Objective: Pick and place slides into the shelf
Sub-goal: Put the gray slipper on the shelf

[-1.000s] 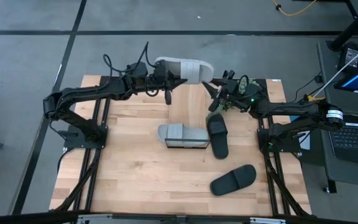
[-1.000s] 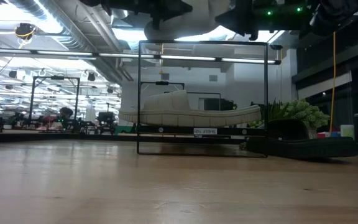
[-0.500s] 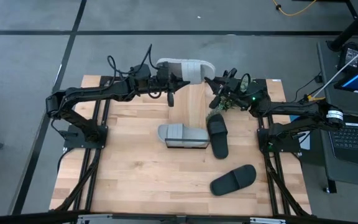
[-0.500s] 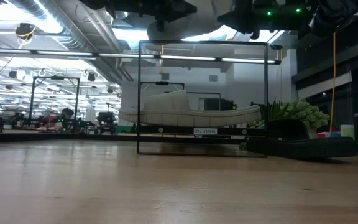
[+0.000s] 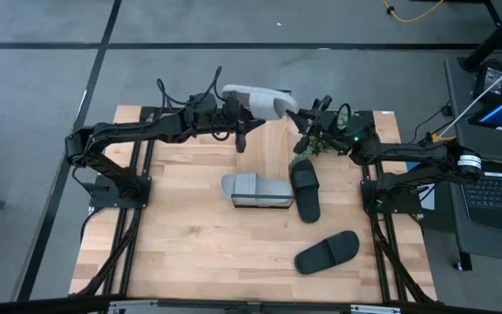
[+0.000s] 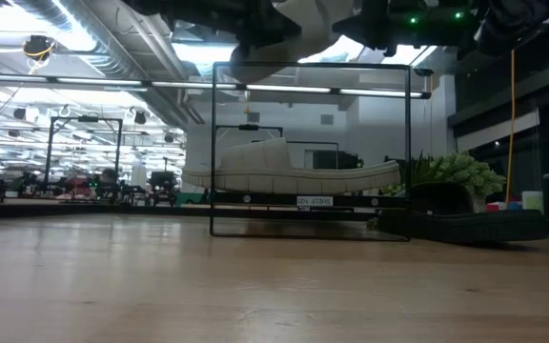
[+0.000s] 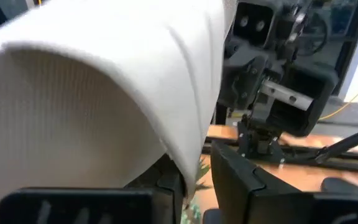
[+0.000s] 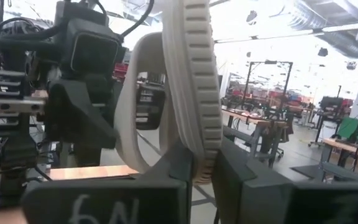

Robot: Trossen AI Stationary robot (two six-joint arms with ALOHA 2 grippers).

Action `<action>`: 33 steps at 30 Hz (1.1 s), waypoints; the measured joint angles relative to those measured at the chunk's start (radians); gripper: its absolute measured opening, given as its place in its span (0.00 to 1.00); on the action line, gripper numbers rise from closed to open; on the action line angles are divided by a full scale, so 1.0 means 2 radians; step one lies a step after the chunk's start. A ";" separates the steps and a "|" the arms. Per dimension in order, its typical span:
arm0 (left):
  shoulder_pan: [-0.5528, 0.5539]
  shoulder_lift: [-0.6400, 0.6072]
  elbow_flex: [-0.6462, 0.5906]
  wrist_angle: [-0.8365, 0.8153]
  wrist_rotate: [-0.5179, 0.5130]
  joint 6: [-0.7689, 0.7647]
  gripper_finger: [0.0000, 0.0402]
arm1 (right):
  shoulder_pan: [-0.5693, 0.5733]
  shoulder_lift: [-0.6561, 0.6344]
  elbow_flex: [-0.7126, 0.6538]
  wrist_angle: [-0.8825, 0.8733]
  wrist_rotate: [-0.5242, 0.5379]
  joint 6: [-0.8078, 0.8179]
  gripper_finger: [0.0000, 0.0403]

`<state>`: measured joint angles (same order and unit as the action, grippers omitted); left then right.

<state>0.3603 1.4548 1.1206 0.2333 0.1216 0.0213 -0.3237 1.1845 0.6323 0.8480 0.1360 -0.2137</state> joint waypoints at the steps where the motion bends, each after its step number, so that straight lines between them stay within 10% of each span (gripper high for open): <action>1: 0.001 0.000 0.000 -0.008 -0.009 0.000 0.17 | 0.000 -0.002 0.000 0.000 0.000 -0.002 0.09; 20: 0.002 -0.074 -0.001 -0.129 -0.060 0.047 0.19 | -0.008 -0.034 0.001 -0.060 0.012 -0.016 0.09; 33: 0.003 -0.133 -0.001 -0.219 -0.083 0.089 0.19 | -0.017 -0.034 0.117 -0.344 -0.034 -0.042 0.09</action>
<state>0.3656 1.1881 1.1194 -0.2048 -0.0437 0.2002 -0.3582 1.1164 0.8671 0.1599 0.0682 -0.2977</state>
